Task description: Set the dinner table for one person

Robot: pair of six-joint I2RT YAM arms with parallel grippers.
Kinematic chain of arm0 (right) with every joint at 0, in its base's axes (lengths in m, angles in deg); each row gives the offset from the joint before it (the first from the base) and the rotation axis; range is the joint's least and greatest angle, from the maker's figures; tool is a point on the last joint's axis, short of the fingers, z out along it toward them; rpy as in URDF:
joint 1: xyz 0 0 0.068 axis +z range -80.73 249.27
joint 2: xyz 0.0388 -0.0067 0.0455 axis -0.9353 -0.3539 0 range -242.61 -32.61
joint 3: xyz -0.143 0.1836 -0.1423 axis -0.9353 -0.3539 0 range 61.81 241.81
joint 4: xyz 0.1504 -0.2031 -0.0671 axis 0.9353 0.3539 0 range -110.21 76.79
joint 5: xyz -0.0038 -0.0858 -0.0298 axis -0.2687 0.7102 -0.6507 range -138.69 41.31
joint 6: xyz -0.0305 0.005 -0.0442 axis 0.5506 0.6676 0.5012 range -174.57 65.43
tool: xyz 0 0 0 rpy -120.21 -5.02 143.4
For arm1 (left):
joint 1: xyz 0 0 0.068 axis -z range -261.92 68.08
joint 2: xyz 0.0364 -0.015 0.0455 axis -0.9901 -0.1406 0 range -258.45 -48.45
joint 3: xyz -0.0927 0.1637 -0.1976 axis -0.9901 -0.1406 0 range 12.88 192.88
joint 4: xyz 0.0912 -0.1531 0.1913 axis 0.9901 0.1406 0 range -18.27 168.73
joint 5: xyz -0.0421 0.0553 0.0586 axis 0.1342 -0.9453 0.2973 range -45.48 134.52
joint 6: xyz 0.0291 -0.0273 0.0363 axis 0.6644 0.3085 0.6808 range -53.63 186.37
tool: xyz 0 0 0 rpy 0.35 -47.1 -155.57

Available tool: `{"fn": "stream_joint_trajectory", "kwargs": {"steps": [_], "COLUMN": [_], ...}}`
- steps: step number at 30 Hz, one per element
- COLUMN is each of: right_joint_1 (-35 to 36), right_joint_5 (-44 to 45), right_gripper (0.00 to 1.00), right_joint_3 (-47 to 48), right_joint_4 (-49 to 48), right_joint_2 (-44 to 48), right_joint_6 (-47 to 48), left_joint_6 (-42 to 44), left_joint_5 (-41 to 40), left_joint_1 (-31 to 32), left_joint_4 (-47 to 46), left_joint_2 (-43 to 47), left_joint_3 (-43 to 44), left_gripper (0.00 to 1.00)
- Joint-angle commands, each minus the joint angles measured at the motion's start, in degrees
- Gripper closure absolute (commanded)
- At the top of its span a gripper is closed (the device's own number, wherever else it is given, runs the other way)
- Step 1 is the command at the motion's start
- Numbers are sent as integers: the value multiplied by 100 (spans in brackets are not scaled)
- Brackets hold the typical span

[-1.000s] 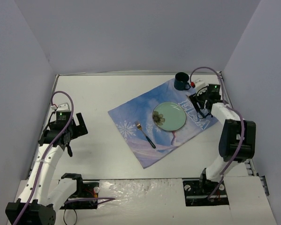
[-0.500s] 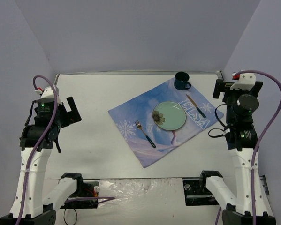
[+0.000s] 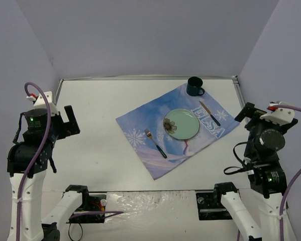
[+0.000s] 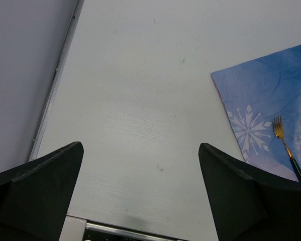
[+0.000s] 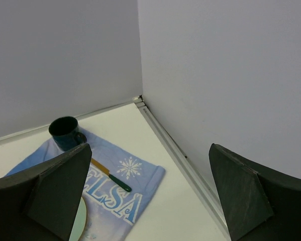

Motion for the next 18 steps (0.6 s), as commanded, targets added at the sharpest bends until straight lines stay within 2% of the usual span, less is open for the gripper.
{"fn": "stream_joint_trajectory", "kwargs": {"steps": [1, 18], "right_joint_1": [116, 116], "right_joint_5": [386, 249], "right_gripper": [0, 0], "right_joint_3": [-177, -334], "right_joint_4": [-234, -107], "right_joint_2": [251, 729], "right_joint_6": [-76, -354], "left_joint_6": [98, 71], "left_joint_5": [32, -35], "left_joint_1": [0, -1], "left_joint_4": [-130, -232], "left_joint_2": [-117, -164], "left_joint_3": [235, 82], "left_gripper": [3, 3]}}
